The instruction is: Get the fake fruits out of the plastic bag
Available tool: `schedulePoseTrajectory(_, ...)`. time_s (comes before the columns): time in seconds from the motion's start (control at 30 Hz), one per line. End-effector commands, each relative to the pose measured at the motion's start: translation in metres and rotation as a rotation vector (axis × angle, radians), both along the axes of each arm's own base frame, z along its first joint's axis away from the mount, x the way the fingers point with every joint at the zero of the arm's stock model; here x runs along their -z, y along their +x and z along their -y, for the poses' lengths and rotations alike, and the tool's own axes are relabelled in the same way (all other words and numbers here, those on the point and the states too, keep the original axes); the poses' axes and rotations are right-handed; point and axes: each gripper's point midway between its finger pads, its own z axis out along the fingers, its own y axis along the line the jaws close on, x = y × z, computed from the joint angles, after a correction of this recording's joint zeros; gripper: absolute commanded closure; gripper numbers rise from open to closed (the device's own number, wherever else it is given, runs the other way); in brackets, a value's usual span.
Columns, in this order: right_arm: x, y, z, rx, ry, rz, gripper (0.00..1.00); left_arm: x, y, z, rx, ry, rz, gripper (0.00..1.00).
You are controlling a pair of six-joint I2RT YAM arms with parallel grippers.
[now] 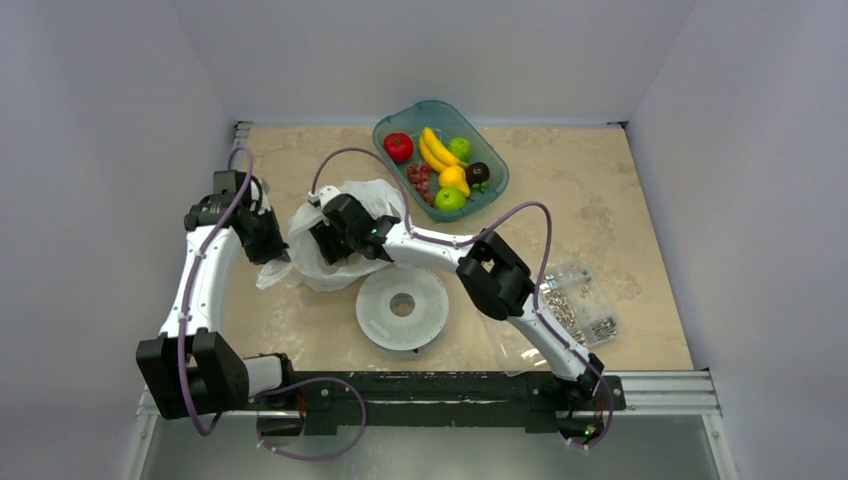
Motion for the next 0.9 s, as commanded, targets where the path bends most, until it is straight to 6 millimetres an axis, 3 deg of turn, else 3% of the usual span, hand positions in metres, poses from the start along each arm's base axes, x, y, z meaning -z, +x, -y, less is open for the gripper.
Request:
schedulePoseTrajectory(0.0,-0.021,0.008,0.016,0.042,-0.014,0.047,0.5,-0.002,0.008,-0.009,0.017,0.096,0.071,1.0)
schedulePoseTrajectory(0.17,-0.023,0.005,0.009,0.015,0.031,0.052,0.22,0.02,0.005,0.011,0.114,0.074,0.047,1.0)
schedulePoseTrajectory(0.33,-0.029,0.007,0.007,-0.005,0.09,0.116,0.05,0.041,-0.007,0.026,0.203,0.114,-0.04,1.0)
schedulePoseTrajectory(0.47,-0.027,0.016,0.01,0.026,0.112,0.18,0.04,0.039,-0.006,0.026,0.198,0.122,-0.025,1.0)
schedulePoseTrajectory(0.67,-0.03,0.022,0.011,0.057,0.152,0.28,0.16,0.037,-0.006,0.023,0.189,0.139,-0.021,1.0)
schedulePoseTrajectory(0.87,-0.038,0.016,0.007,0.016,0.208,0.371,0.11,0.033,-0.005,0.021,0.183,0.149,0.002,1.0)
